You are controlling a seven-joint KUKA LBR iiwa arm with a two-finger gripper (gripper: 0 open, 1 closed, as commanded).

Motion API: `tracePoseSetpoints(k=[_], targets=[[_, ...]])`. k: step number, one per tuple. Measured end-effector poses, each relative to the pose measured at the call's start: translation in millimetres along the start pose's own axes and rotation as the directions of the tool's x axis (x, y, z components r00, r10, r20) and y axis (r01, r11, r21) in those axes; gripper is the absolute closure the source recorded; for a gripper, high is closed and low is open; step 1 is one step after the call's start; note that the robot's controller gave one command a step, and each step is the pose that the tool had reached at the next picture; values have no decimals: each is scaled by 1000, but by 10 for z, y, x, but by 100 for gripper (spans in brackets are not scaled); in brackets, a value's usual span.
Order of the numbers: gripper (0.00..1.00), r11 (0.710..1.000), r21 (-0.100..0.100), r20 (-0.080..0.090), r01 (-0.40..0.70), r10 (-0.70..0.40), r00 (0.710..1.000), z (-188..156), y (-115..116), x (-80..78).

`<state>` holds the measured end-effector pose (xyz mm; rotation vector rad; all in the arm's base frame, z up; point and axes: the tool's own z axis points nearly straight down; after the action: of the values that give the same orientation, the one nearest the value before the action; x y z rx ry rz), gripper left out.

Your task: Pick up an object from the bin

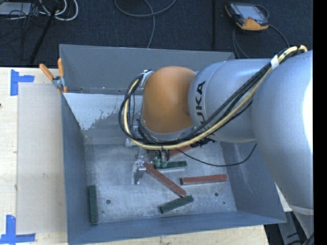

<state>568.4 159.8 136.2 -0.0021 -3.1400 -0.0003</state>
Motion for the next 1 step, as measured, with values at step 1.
tracePoseSetpoints(k=[1], targets=[[0, 999, -1, 2, -42, 42, 999, 427, -658, -39]])
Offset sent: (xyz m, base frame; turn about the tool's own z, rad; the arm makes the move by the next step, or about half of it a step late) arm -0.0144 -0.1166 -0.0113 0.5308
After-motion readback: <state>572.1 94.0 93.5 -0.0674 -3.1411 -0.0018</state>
